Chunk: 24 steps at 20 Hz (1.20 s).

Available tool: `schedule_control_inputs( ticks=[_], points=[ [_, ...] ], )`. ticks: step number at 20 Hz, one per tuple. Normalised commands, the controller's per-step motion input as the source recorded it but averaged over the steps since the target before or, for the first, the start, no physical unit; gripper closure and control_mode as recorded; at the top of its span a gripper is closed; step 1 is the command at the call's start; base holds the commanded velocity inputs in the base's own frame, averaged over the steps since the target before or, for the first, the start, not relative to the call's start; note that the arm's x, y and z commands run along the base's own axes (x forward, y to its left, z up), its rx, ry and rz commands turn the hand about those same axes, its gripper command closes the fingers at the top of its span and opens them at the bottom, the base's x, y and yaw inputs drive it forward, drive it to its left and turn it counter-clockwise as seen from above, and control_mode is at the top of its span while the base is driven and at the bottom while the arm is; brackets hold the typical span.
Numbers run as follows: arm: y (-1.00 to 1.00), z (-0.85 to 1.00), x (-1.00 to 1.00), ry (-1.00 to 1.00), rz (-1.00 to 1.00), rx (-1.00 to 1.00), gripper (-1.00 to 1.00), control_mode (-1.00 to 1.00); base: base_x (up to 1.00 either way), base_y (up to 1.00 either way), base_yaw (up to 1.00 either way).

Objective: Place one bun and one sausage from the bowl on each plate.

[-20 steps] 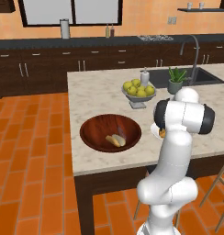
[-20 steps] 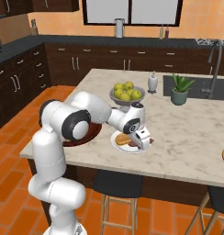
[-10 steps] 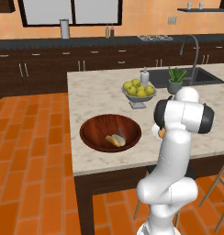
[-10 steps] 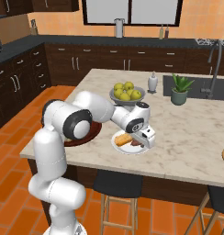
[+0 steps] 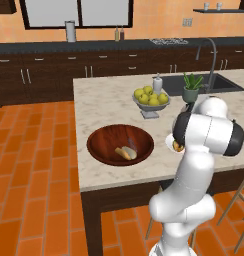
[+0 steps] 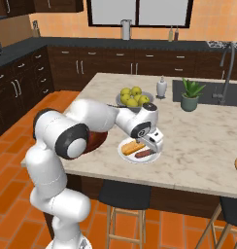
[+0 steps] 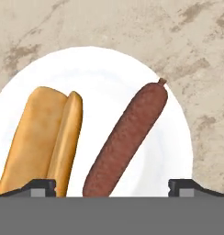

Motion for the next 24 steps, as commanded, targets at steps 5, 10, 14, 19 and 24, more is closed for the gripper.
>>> schedule_control_inputs(
  ticks=[5, 10, 14, 19, 24],
  points=[
    [0.65, 0.67, -0.46, -0.08, 0.07, -0.02, -1.0, -1.0, 0.0, 0.0, 0.0],
    [1.0, 0.86, -0.47, 0.0, 0.14, -0.05, -1.0, -1.0, 0.0, 0.0, 0.0],
    [1.0, 0.59, -0.19, 0.05, 0.2, -0.04, -1.0, -1.0, 0.0, 0.0, 0.0],
    [1.0, 0.14, 0.0, 0.02, 0.19, -0.06, -1.0, -1.0, 0.0, 0.0, 0.0],
    [1.0, 0.02, 0.03, 0.01, 0.08, -0.04, -1.0, -1.0, 0.0, 0.0, 0.0]
  ],
)
